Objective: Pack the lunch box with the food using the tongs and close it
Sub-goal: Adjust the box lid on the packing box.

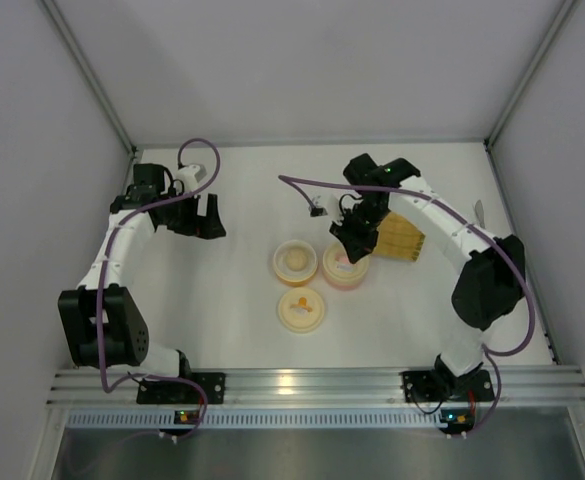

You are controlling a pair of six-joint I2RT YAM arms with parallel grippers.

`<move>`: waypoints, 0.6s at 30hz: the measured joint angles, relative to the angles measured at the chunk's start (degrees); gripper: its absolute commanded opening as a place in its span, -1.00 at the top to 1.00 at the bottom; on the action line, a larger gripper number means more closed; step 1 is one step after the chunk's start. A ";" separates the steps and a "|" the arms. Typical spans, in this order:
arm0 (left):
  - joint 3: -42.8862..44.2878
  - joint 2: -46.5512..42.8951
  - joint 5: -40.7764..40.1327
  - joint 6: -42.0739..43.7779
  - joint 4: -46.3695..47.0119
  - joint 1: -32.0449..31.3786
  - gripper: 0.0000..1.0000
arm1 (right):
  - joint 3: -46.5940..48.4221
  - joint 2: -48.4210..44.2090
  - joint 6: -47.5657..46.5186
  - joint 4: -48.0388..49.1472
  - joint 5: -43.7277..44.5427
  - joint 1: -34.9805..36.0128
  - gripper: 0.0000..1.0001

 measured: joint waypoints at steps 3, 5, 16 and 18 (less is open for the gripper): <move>0.00 0.00 0.00 -0.04 0.00 0.00 -0.96 | -0.98 1.79 0.07 -0.02 -2.49 -0.04 0.97; 0.02 0.00 0.02 -0.09 0.00 0.00 -0.96 | -0.96 3.50 0.00 0.04 -4.09 -0.24 0.96; 0.02 0.02 -0.11 -0.09 0.02 0.00 -0.96 | 2.51 14.10 -0.02 -0.17 -9.44 -7.76 0.94; 0.02 0.02 -0.13 -0.11 0.02 0.00 -0.96 | 2.58 14.73 0.04 -0.11 -9.66 -8.28 0.94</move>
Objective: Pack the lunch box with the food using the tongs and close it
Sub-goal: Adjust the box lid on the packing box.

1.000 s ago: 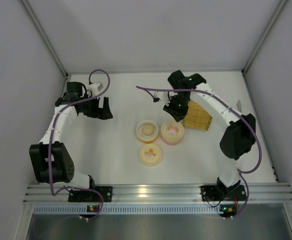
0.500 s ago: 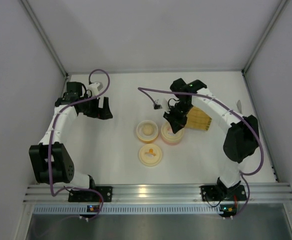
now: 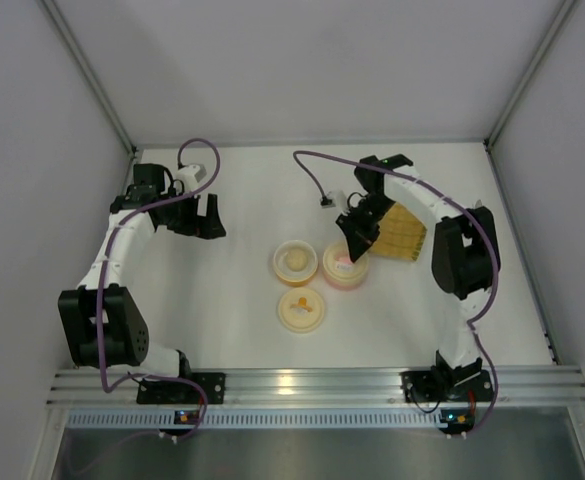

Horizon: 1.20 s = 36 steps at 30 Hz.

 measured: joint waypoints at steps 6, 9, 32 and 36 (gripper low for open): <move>0.00 0.02 -0.09 0.00 0.02 0.00 -0.96 | 1.95 2.43 1.31 0.44 -1.18 -0.37 0.88; 0.00 0.02 -0.11 0.02 0.02 0.00 -0.96 | 2.23 3.08 2.27 0.63 -1.20 -0.44 0.81; 0.00 -0.02 -0.11 0.04 -0.04 0.00 -0.96 | 0.17 -1.60 4.37 1.77 -1.95 -1.38 -0.06; 0.00 -0.04 -0.11 0.02 -0.04 0.00 -0.96 | -4.42 -10.86 4.66 6.19 2.73 0.44 -0.25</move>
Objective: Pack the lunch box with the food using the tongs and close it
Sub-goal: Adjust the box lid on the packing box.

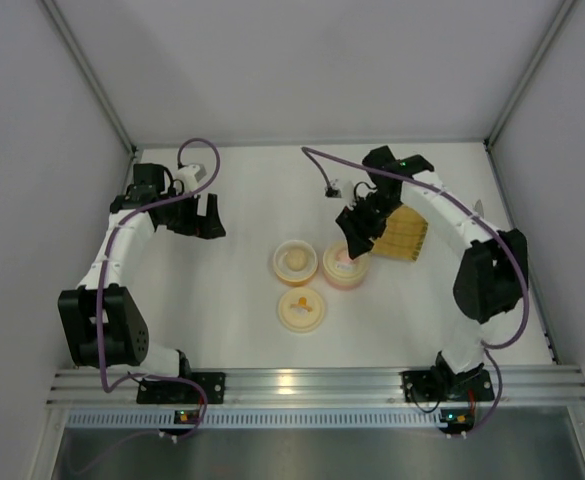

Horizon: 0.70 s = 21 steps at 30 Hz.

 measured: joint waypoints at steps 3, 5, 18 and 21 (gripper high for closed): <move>0.00 -0.15 -0.04 0.00 -0.07 0.00 -0.96 | -4.31 -6.38 0.35 4.17 6.03 4.04 -0.46; 0.00 -0.35 -0.07 -0.04 -0.13 0.00 -0.96 | -7.15 -8.72 0.57 7.02 10.67 7.91 -0.81; 0.00 -2.43 -0.85 -0.35 -0.26 0.00 -0.96 | -13.73 -6.69 3.82 17.90 26.38 13.46 -0.79; 0.00 -2.43 -1.09 -0.33 -0.26 0.00 -0.96 | -13.73 -5.49 3.87 19.30 26.73 13.46 -0.76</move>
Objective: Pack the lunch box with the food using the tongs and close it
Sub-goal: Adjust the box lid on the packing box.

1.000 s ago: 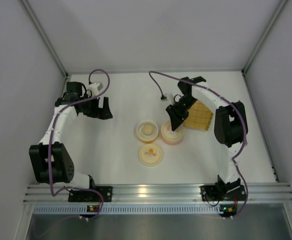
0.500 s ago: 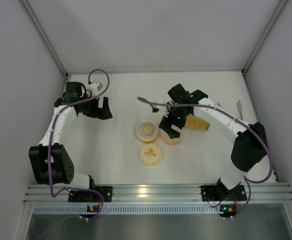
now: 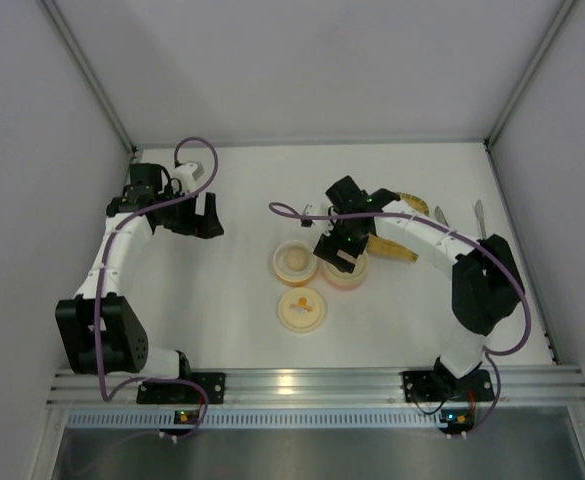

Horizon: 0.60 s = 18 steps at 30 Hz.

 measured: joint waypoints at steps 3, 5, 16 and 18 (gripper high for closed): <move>0.00 0.00 -0.22 0.00 0.02 0.00 -0.96 | -0.11 1.73 0.02 0.92 -0.15 0.00 -0.72; 0.00 0.00 -0.31 0.02 0.02 0.00 -0.96 | -0.87 2.67 0.02 1.88 -0.28 0.00 -0.69; -0.02 0.00 -0.52 0.33 0.39 0.00 -0.96 | -1.88 3.13 0.85 3.10 -1.51 -0.09 -0.72; -0.02 0.00 -0.61 0.48 0.39 0.00 -0.96 | -1.84 3.06 0.96 3.10 -1.62 -0.17 -0.74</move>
